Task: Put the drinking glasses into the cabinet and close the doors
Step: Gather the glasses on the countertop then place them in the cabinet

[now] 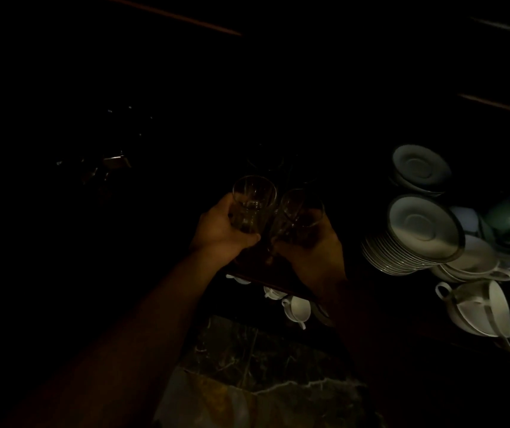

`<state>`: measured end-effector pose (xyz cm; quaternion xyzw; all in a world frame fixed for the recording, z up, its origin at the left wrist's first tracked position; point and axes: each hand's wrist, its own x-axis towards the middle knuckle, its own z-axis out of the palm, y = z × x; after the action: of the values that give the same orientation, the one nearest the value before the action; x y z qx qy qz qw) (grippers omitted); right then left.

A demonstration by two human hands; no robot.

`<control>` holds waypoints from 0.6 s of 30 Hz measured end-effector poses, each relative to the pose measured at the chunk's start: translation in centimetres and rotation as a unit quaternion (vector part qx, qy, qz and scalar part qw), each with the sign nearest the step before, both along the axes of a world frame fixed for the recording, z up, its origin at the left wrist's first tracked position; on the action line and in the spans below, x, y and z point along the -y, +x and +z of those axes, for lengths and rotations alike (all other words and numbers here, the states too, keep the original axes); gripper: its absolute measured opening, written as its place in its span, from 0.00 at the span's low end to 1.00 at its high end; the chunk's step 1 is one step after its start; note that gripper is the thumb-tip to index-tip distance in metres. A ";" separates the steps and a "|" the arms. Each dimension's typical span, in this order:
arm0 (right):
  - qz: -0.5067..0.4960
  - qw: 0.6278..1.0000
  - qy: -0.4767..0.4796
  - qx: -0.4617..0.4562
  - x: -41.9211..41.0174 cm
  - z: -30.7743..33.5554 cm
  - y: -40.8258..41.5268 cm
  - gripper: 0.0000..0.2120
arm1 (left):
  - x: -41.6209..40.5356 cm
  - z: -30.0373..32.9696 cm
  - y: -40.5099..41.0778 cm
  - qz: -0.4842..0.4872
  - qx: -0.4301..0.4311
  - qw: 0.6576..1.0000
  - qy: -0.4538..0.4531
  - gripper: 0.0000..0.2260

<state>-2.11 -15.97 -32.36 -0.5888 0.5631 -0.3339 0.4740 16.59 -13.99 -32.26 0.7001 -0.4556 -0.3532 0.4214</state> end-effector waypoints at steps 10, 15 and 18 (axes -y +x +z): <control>0.006 1.000 0.007 -0.025 -0.4 0.5 0.0 0.27 | -0.3 0.1 0.2 -0.020 -0.007 0.999 0.029 0.32; -0.002 0.996 0.063 -0.056 -1.2 2.1 0.3 0.38 | -1.1 0.7 0.0 -0.018 0.004 0.999 0.046 0.40; 0.010 0.993 0.076 -0.088 -2.0 3.2 0.4 0.37 | -2.7 1.1 0.1 -0.013 0.002 0.999 0.047 0.42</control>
<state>-1.67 -13.94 -29.12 -0.5838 0.6202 -0.2326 0.4695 16.73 -11.28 -31.19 0.7140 -0.4483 -0.3782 0.3824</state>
